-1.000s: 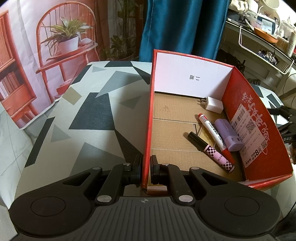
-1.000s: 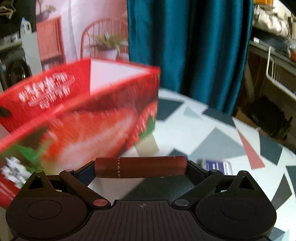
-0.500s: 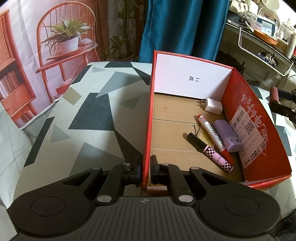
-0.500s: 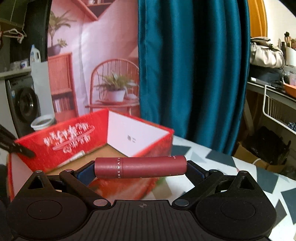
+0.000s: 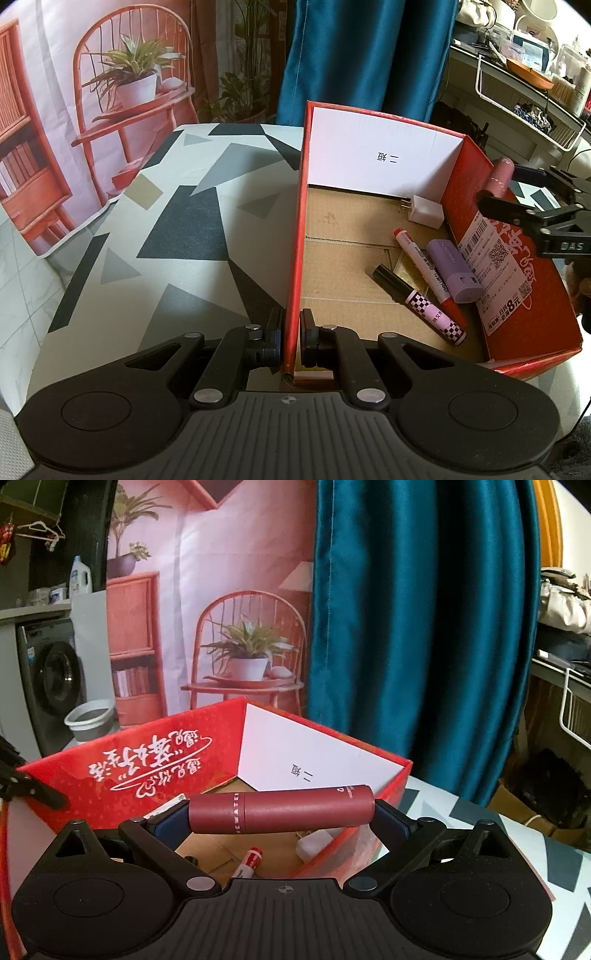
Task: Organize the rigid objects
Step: 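Carry the red tube into the shoebox and open the right gripper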
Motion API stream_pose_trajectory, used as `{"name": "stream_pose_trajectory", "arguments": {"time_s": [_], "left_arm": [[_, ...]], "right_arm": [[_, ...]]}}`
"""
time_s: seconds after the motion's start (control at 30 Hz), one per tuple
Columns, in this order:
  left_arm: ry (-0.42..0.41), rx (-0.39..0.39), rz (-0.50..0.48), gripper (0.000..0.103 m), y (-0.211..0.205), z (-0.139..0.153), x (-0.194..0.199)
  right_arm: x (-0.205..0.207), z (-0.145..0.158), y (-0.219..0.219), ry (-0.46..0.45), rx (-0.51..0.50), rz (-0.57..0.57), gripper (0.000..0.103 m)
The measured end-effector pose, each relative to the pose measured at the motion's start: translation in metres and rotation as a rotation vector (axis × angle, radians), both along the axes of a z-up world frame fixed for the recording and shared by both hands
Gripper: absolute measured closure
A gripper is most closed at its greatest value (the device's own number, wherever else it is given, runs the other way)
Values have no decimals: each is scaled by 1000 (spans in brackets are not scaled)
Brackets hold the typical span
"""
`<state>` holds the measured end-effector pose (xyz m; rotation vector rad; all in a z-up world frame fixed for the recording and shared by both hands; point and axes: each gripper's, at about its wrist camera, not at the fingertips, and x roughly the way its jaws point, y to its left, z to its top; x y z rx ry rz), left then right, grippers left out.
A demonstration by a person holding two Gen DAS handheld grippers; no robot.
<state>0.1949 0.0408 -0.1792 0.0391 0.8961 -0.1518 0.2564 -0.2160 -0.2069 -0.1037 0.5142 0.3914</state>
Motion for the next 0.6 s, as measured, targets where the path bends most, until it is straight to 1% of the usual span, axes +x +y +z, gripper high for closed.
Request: {"name": "stream_pose_trajectory", "arguments": {"time_s": [0.23,0.43,0.6], "left_arm": [[0,-3,2,93,-1,0,0],[0,-6,2,93,-1,0,0],[2,-6,1,93,0,0,1]], "right_arm": [[3,-8,5,-3,-27,-28,3],[4,-12,2,18,14,-61,2],[-5,-12,-10,9,78,-108,2]]}}
